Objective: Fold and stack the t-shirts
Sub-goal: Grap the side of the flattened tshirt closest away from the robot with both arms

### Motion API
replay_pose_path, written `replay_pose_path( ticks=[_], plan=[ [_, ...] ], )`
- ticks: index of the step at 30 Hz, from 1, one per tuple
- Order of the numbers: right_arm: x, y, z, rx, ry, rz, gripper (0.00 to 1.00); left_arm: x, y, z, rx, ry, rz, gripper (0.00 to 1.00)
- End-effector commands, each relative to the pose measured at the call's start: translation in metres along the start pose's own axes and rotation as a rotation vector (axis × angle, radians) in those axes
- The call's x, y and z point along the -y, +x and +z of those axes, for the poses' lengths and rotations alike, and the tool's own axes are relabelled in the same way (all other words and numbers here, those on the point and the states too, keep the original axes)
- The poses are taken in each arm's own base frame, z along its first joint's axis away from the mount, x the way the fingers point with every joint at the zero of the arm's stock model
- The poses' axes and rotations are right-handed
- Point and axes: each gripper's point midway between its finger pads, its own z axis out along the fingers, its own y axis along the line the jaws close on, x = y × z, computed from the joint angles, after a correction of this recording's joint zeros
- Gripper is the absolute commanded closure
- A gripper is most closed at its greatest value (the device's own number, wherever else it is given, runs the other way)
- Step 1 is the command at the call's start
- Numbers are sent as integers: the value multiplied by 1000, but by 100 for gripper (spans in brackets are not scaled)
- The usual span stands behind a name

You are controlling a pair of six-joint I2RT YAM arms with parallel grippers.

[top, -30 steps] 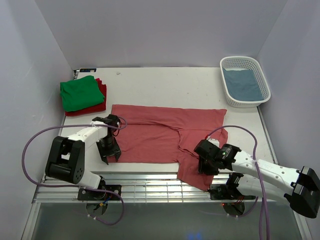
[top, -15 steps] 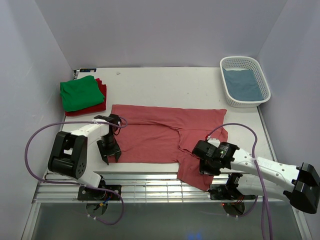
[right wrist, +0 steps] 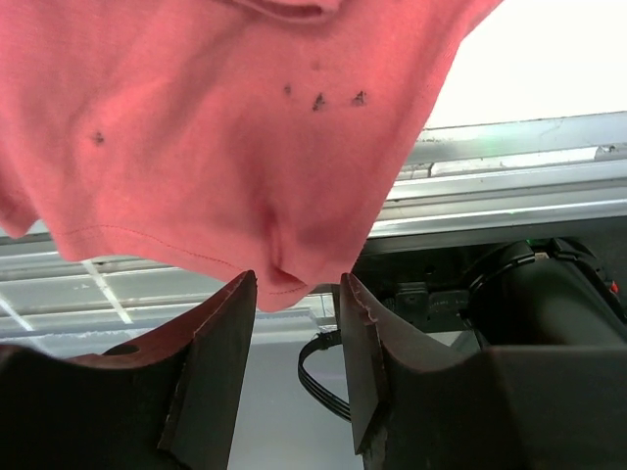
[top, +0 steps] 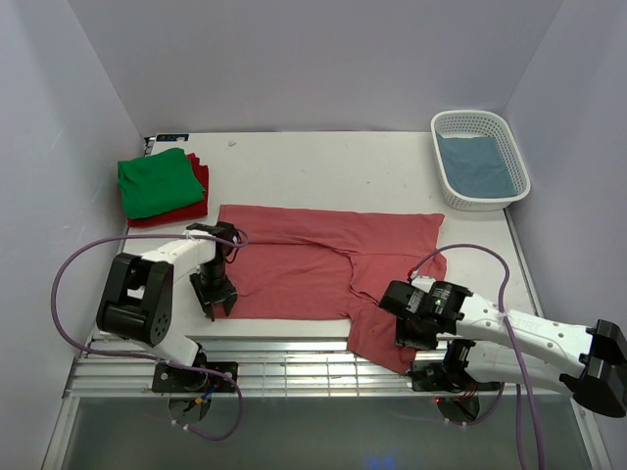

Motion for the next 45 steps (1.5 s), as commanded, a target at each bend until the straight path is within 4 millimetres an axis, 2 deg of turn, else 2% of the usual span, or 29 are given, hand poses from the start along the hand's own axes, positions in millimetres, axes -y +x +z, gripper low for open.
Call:
replay_pose_path(
  ticks=[1, 5, 6, 7, 8, 11, 13, 19, 22, 25, 32, 38, 45],
  plan=[
    [1, 3, 3, -22, 40, 2, 54, 0, -28, -6, 165, 16, -85, 49],
    [-18, -2, 4, -21, 6, -31, 54, -4, -31, -11, 187, 1, -109, 47],
    [-24, -6, 1, -15, 0, -35, 54, -4, -34, -16, 202, 9, -121, 48],
    [-27, -8, 1, -11, -5, -41, 54, -3, -37, -21, 228, 27, -131, 41],
    [-29, -9, 0, -8, -7, -47, 54, -2, -41, -27, 254, 47, -147, 39],
    [-35, -9, 3, -16, -15, -62, 54, 0, -48, -49, 338, 138, -229, 39],
    [-39, -7, 5, -24, -25, -68, 54, 1, -45, -51, 343, 177, -260, 38],
    [-48, -8, 5, -21, -66, -84, 54, 0, -21, -11, 199, 95, -322, 38],
    [-46, -8, 5, -20, -61, -92, 54, -8, -12, 1, 194, 74, -401, 38],
    [-45, -6, 7, -22, -74, -99, 54, -12, -7, 2, 214, 103, -484, 38],
    [-46, -3, 11, -27, -92, -116, 54, -22, -20, -4, 297, 78, -563, 37],
    [-49, -1, 12, -27, -117, -93, 54, -19, -28, 8, 321, 63, -548, 37],
    [-34, -1, 9, -16, -72, -60, 54, -18, -27, 28, 328, 63, -547, 40]
  ],
)
